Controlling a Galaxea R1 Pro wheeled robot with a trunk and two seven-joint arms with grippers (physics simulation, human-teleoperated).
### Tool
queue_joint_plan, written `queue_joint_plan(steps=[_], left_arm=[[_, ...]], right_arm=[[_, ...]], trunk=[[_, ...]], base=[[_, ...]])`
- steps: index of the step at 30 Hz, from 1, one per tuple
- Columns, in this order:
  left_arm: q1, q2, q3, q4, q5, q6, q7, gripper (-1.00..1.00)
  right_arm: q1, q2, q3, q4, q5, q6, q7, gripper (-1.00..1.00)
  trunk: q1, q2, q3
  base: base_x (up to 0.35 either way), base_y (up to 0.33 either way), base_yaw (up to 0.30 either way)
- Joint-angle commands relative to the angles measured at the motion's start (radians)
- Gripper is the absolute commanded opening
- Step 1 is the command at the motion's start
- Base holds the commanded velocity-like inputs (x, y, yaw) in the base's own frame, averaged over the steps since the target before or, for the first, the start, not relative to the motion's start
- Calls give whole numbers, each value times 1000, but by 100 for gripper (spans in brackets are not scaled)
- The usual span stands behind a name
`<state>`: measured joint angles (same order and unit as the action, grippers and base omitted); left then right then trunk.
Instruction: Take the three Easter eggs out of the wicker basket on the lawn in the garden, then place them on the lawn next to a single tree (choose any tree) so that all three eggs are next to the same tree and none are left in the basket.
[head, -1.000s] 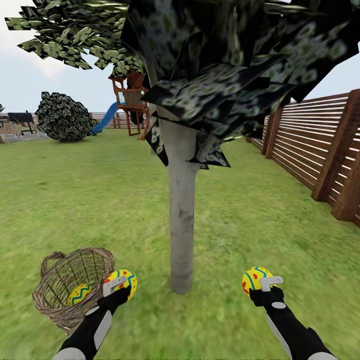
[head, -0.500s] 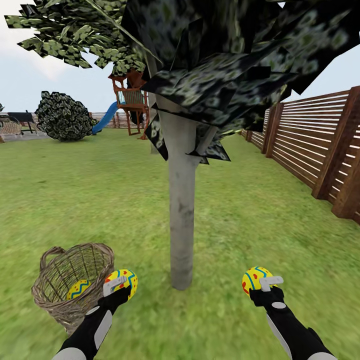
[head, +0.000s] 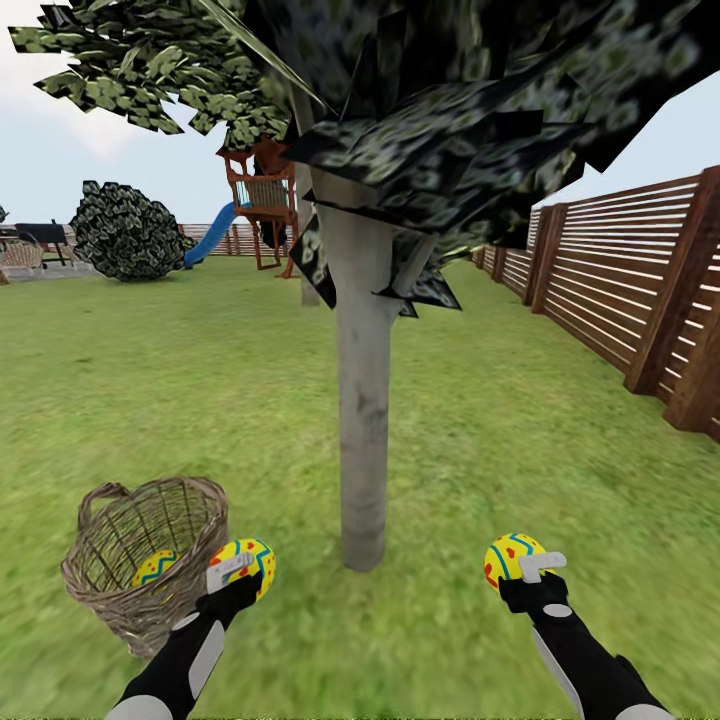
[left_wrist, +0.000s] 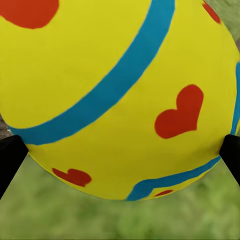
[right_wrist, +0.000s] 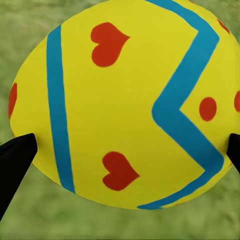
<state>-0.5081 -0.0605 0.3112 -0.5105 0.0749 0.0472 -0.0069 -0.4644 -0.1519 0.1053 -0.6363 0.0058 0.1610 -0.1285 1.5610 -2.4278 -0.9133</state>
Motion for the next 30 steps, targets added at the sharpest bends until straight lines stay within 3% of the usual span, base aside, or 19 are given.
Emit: queue_joint_plan(steps=[1, 10, 30], left_arm=[[0, -1, 3, -2, 8, 5, -1, -100], [-1, -2, 3, -2, 8, 6, -1, -100], [-1, -2, -3, 32, 9, 5, -1, -100]], right_arm=[[0, -1, 8, -2, 1, 8, -8, -100], [0, -2, 7, -2, 0, 8, -8, -100], [0, -1, 7, 0, 2, 8, -6, -100]], trunk=[[4, -8, -4], [38, -71, -32], [48, -77, -110]], base=[[0, 0, 0], [0, 0, 0], [0, 0, 0]])
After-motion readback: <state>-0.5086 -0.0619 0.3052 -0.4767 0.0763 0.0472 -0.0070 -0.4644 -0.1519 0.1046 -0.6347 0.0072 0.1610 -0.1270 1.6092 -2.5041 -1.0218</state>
